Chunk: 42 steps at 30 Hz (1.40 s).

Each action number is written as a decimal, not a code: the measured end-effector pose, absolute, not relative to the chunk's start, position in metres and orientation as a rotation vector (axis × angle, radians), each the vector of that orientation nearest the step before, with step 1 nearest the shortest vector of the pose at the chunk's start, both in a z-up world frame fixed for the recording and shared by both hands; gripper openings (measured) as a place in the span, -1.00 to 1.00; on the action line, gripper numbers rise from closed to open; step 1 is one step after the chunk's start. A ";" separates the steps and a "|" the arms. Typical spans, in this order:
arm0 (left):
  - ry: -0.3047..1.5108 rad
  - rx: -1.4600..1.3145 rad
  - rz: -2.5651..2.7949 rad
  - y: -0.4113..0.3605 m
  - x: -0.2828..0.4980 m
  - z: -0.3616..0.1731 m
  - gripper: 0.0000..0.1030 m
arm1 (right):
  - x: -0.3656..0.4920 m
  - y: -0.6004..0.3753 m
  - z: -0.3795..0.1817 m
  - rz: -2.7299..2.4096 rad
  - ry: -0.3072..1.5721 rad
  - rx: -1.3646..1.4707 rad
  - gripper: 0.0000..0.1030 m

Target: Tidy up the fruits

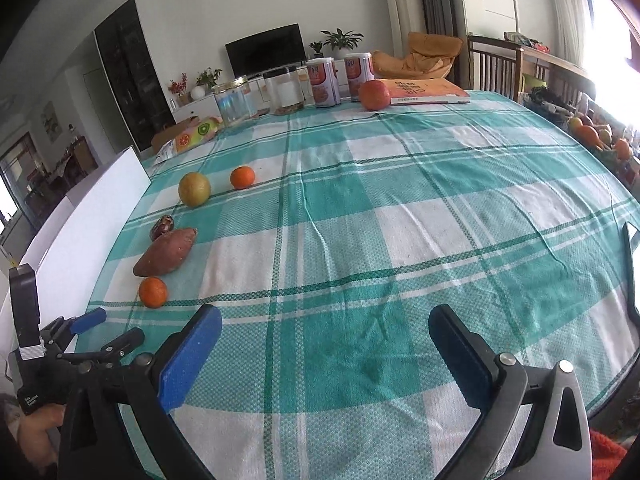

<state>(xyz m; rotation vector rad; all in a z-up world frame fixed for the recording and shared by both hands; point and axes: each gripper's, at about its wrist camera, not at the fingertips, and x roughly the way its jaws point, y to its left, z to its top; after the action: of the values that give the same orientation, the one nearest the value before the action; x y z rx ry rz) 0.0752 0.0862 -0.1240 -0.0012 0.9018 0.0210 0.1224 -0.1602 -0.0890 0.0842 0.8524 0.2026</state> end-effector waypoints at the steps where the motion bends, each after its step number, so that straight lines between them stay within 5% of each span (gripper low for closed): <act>1: 0.902 -0.001 0.021 0.086 0.075 -0.124 0.82 | 0.127 -0.165 -0.092 0.183 0.871 0.116 0.99; 12: 0.899 0.000 0.024 0.086 0.075 -0.123 0.83 | 0.161 -0.180 -0.081 0.268 0.838 0.299 0.99; 31: 0.896 -0.005 0.025 0.085 0.075 -0.125 0.83 | 0.586 -0.133 -0.086 0.106 0.896 -0.154 0.97; 32: 0.896 -0.005 0.025 0.085 0.075 -0.125 0.83 | 0.594 -0.130 -0.091 0.099 0.915 -0.160 0.93; 35: 0.895 -0.005 0.027 0.084 0.076 -0.125 0.83 | 0.605 -0.127 -0.099 0.073 0.943 -0.204 0.11; 42: 0.894 -0.007 0.026 0.084 0.076 -0.125 0.83 | 0.529 -0.162 -0.075 0.214 0.928 0.029 0.09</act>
<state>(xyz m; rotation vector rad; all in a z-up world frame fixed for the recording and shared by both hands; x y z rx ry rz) 0.0758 0.0843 -0.1249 -0.0066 0.8939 0.0260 0.5290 -0.1621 -0.0746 0.0288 0.9282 0.2142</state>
